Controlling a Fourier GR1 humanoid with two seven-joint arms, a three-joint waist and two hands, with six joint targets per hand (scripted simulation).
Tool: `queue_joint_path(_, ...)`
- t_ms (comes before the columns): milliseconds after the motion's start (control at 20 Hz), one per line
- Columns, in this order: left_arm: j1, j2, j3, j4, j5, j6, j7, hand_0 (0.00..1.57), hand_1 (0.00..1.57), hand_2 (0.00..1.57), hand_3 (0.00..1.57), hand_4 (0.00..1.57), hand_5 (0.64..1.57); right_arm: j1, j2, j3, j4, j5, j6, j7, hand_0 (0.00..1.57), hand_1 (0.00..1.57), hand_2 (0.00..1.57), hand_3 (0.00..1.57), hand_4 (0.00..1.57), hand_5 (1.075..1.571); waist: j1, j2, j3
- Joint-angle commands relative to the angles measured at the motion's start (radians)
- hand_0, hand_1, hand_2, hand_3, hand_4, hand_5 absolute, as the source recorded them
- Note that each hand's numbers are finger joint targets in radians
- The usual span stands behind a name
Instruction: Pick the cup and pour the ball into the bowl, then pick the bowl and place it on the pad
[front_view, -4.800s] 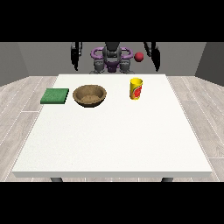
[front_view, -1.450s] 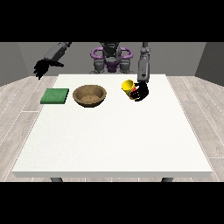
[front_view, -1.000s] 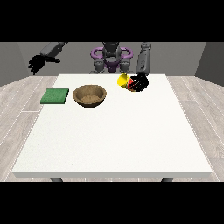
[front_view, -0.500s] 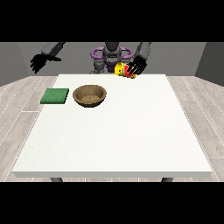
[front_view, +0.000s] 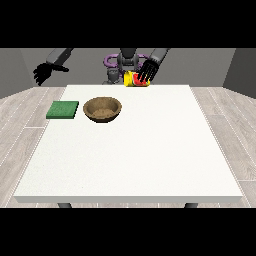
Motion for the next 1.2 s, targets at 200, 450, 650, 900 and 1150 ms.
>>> queue_joint_path(200, -0.039, -0.027, -0.194, -0.028, -0.204, 0.011, 0.255, 0.58, 0.58, 1.57, 1.54, 0.88, 1.571, -0.090, 0.003, 0.021, 0.031, 0.009, 0.002, 0.010, 0.00, 0.00, 0.00, 0.00, 0.00, 1.548, -0.049, 0.045, -0.0005)
queue_joint_path(450, -0.135, -0.028, -0.268, -0.054, -0.302, -0.102, 0.343, 0.52, 0.52, 1.57, 1.57, 0.84, 1.571, -0.183, -0.036, 0.018, 0.058, 0.022, -0.053, 0.073, 0.00, 0.00, 0.00, 0.14, 0.00, 1.530, -0.024, 0.057, -0.0004)
queue_joint_path(650, -0.113, -0.028, -0.303, -0.048, -0.372, -0.130, 0.355, 0.37, 0.37, 1.57, 1.57, 0.90, 1.570, -0.196, 0.015, 0.047, 0.037, 0.031, -0.071, 0.077, 0.00, 0.00, 0.00, 0.27, 0.00, 1.527, -0.044, 0.055, -0.0007)
queue_joint_path(900, -0.118, -0.028, -0.361, -0.045, -0.450, -0.180, 0.359, 0.00, 0.00, 1.57, 1.57, 0.88, 1.556, -0.194, 0.005, 0.047, 0.047, 0.021, -0.025, 0.057, 0.00, 0.00, 0.00, 0.22, 0.00, 1.527, -0.069, 0.078, -0.0007)
queue_joint_path(1150, -0.119, -0.028, -0.493, -0.087, -0.469, -0.330, 0.369, 0.00, 0.00, 1.57, 1.57, 1.20, 1.434, -0.271, 0.026, 0.058, 0.059, 0.028, -0.072, 0.097, 0.00, 0.00, 0.00, 0.19, 0.00, 1.521, -0.074, 0.087, -0.0004)
